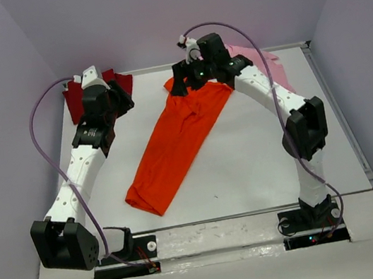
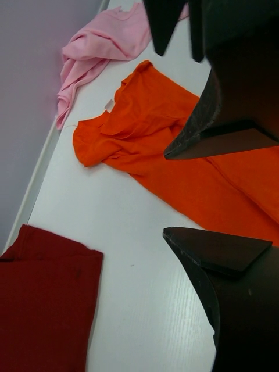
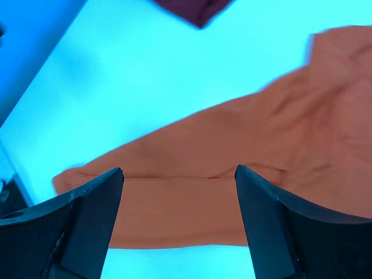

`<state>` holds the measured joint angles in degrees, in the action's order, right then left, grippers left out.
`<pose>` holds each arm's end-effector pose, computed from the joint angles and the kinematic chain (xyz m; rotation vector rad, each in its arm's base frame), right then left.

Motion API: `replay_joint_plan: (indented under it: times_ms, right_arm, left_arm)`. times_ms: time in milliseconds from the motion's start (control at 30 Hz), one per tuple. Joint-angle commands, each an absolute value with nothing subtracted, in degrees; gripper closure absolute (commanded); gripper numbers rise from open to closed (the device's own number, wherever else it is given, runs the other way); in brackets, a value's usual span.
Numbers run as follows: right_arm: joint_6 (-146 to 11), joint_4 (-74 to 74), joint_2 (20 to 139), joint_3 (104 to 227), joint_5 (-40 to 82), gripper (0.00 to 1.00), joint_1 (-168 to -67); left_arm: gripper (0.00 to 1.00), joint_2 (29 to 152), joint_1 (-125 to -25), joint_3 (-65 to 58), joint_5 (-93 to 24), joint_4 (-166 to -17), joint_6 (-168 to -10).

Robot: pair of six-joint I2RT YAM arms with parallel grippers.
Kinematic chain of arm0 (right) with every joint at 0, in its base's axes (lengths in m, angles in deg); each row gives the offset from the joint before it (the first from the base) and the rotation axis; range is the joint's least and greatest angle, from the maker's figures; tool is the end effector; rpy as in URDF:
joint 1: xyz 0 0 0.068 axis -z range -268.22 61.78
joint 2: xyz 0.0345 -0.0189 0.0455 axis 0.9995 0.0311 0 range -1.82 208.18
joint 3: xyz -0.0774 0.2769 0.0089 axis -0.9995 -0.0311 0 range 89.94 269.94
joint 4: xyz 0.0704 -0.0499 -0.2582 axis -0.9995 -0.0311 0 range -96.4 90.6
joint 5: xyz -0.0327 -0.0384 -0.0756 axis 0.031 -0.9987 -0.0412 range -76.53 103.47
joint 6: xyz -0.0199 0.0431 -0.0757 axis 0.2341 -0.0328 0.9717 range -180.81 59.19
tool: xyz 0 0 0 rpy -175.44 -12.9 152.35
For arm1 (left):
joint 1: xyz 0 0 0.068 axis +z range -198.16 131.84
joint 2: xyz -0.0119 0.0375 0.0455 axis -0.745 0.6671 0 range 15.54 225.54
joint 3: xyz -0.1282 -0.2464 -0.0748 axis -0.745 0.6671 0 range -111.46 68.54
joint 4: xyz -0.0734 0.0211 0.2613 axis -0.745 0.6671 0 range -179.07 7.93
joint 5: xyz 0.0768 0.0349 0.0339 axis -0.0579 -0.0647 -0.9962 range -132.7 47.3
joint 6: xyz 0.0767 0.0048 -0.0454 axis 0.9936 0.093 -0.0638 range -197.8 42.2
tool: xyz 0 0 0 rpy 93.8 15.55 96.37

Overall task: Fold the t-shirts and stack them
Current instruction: Fold the tshirt

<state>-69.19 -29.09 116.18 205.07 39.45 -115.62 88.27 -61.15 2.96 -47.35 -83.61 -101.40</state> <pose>0.4570 0.2763 0.3287 -0.6310 2.1015 0.8445 0.3411 -0.0722 0.3744 -0.2253 1.7924 -0.3846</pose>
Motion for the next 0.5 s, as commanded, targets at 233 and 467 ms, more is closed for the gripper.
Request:
replay_joint_plan:
  times_ms: [233,467]
  right_arm:
    - [-72.49,-17.86,118.33,187.42,35.11,0.17,-135.06]
    - [-74.43,-16.19,117.89,185.22,35.79,0.17,-141.48]
  left_arm:
    - [0.4,82.69,-56.95,3.24,-68.16,-81.78,-109.09]
    - [0.39,82.6,-56.6,3.15,-79.79,-78.87,-112.96]
